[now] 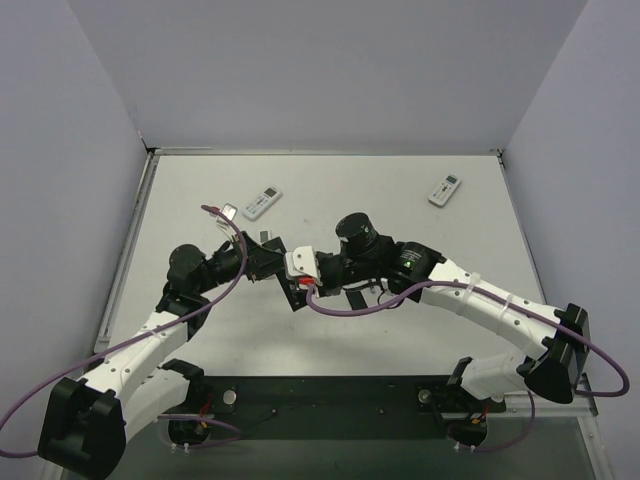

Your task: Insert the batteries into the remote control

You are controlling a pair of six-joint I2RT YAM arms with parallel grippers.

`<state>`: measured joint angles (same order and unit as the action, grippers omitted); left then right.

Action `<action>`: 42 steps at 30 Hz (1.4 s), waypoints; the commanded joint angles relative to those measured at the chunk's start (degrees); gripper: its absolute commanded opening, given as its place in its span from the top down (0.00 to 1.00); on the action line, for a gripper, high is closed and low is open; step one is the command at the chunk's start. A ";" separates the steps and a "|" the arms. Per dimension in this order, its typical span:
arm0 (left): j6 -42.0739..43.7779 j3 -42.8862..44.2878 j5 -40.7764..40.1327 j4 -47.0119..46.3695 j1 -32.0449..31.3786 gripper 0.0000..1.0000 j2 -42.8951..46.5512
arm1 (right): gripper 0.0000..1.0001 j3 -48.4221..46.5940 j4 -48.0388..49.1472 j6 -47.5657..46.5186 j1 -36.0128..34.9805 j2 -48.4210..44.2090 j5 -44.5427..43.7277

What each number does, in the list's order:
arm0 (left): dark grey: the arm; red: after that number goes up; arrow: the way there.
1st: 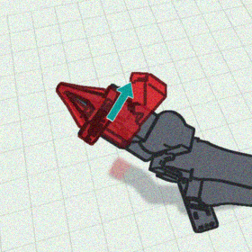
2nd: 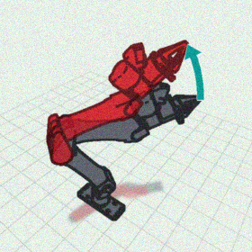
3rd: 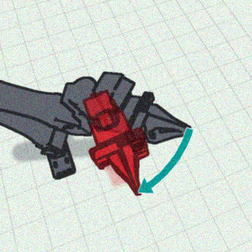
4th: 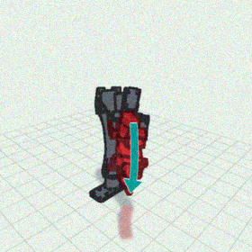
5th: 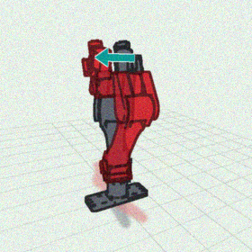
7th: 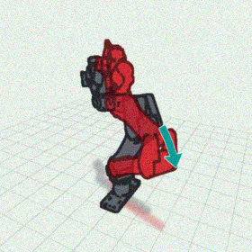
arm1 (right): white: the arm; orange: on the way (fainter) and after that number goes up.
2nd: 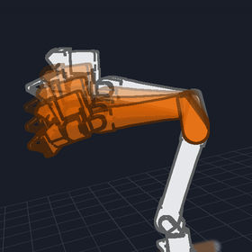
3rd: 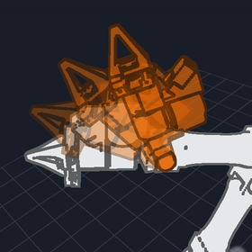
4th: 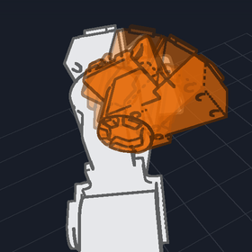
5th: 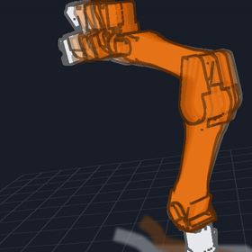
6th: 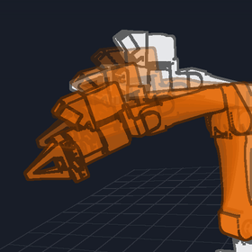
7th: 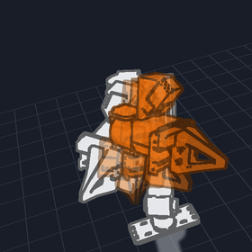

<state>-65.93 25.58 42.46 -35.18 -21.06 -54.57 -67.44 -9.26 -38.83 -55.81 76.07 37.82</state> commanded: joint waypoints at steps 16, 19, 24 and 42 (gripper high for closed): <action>-1.30 1.84 -0.44 -4.81 -0.12 1.00 1.13 | 0.93 -1.91 -2.17 -0.63 -0.35 3.03 2.69; -1.66 1.93 -0.71 -5.07 -0.04 1.00 1.30 | 0.93 -0.85 -2.35 -0.55 -0.35 3.03 2.34; -2.10 1.93 -1.15 -5.69 -0.03 1.00 1.74 | 0.93 0.73 -2.61 -0.20 -0.35 3.21 1.82; 4.05 2.63 -2.73 2.30 -0.03 1.00 3.32 | 0.93 1.17 -6.12 -1.69 -2.37 6.02 -4.25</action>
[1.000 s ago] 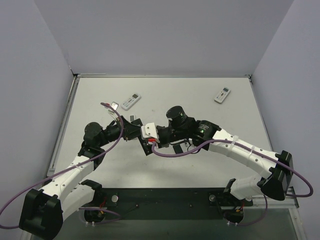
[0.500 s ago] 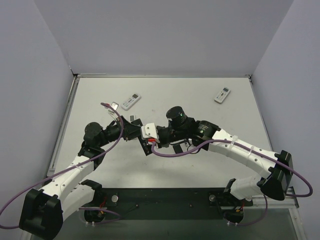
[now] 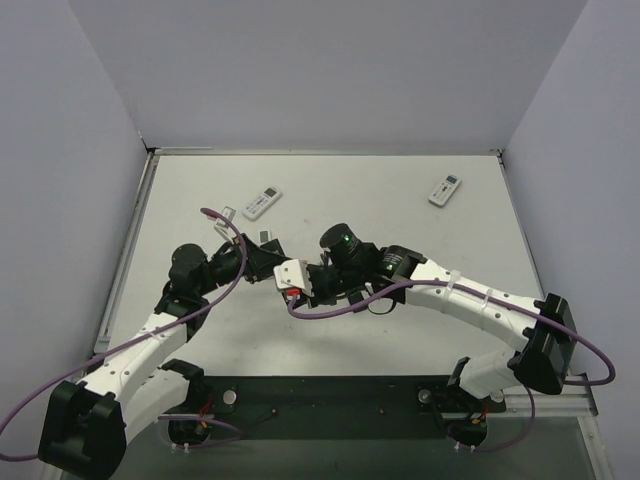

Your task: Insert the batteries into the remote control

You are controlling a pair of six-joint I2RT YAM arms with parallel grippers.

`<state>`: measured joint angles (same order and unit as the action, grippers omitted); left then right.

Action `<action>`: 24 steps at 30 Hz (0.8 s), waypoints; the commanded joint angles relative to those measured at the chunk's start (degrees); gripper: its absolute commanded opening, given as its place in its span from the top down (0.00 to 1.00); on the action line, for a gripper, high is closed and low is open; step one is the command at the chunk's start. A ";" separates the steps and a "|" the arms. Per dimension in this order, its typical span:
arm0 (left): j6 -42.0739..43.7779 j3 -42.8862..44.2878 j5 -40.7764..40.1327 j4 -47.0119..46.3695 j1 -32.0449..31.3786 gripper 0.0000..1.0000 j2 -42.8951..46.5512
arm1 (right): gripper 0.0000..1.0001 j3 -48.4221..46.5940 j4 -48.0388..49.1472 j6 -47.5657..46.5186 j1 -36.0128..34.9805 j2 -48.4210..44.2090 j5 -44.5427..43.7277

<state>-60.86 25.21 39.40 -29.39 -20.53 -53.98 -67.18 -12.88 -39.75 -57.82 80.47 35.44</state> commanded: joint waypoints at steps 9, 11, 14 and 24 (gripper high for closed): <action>-1.19 -0.42 -1.25 -3.74 -0.47 1.00 1.51 | 0.88 1.00 -1.88 0.37 -0.36 -2.41 -7.14; -1.19 -0.86 -1.25 -4.01 -0.38 1.00 1.24 | 0.87 1.08 -1.44 0.55 -0.27 -3.21 -8.54; -0.67 -1.13 -1.25 -3.92 -0.47 1.00 1.24 | 0.84 0.82 -0.48 0.81 -0.36 -4.35 -9.25; 0.13 -0.69 -0.55 -3.13 -0.47 1.00 0.98 | 0.78 -0.94 3.56 0.99 -0.71 -4.27 -4.34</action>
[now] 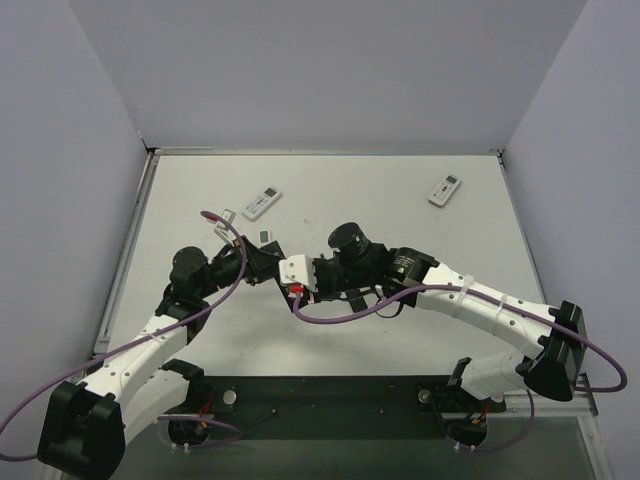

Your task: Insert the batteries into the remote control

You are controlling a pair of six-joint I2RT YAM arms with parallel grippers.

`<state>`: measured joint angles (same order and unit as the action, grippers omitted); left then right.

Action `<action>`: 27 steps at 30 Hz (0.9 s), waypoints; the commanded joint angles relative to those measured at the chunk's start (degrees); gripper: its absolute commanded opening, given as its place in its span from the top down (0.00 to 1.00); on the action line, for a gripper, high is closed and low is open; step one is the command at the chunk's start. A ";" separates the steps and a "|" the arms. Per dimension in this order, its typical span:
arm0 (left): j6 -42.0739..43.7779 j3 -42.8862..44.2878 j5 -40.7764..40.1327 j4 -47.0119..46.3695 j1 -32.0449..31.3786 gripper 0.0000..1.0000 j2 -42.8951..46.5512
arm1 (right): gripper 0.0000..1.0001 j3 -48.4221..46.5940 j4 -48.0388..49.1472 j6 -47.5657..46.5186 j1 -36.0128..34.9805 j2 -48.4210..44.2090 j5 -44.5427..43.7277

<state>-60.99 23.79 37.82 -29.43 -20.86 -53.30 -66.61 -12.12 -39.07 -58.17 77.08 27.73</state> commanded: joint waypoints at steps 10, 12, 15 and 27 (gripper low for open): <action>0.35 1.17 1.55 -2.65 -0.14 1.00 0.74 | 0.77 -4.58 2.36 -1.10 -0.80 1.93 6.55; 0.35 1.34 1.64 -2.56 -0.14 1.00 0.65 | 0.77 -5.02 2.10 -1.36 -0.80 2.37 6.99; 0.44 1.52 1.81 -2.47 -0.14 1.00 0.65 | 0.78 -5.46 1.57 -1.54 -0.98 3.08 7.34; 0.00 2.14 2.25 -2.56 -0.14 1.00 0.92 | 0.84 -6.43 -0.10 -2.50 -1.07 5.01 7.52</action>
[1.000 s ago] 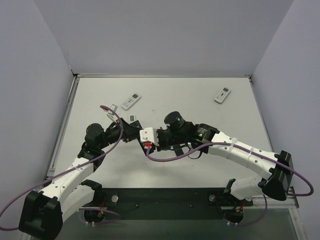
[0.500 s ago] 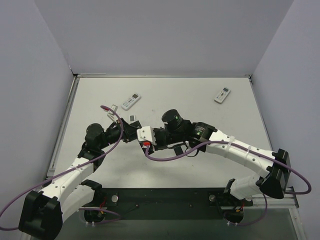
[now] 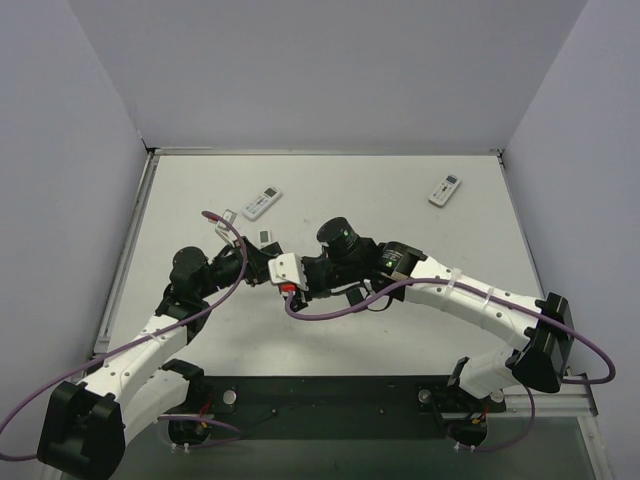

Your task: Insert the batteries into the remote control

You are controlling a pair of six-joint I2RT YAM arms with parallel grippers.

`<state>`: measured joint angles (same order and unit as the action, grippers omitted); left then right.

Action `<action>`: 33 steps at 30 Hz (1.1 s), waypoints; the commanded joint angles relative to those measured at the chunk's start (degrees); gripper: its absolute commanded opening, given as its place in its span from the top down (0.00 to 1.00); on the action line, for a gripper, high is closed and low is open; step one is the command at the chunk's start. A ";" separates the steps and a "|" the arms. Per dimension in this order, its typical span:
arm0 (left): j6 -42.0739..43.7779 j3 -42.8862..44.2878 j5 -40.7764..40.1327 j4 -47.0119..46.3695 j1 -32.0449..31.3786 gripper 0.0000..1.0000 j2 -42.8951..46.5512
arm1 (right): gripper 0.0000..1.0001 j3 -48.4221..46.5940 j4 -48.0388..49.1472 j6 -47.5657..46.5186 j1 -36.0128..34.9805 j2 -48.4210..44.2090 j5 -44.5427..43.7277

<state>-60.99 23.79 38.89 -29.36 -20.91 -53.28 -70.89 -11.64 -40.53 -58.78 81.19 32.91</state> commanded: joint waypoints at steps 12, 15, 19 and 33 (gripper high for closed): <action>-3.60 2.05 1.27 -6.22 -0.01 1.00 1.86 | 0.96 -0.56 -2.07 -1.21 -0.37 1.34 2.43; -5.36 1.96 1.27 -8.69 -0.01 1.00 1.86 | 0.98 -0.12 -2.86 -1.13 -0.45 1.34 2.51; -6.86 1.79 1.01 -11.41 -0.01 1.00 2.12 | 0.99 1.89 -3.04 -0.69 -0.45 0.73 2.60; -13.71 -1.81 -1.71 -22.74 0.43 1.00 3.71 | 0.99 11.64 5.65 7.83 3.58 -1.56 8.21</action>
<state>-67.44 21.32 38.89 -35.92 -20.84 -52.49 -65.01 -3.36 -38.28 -57.56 79.00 36.23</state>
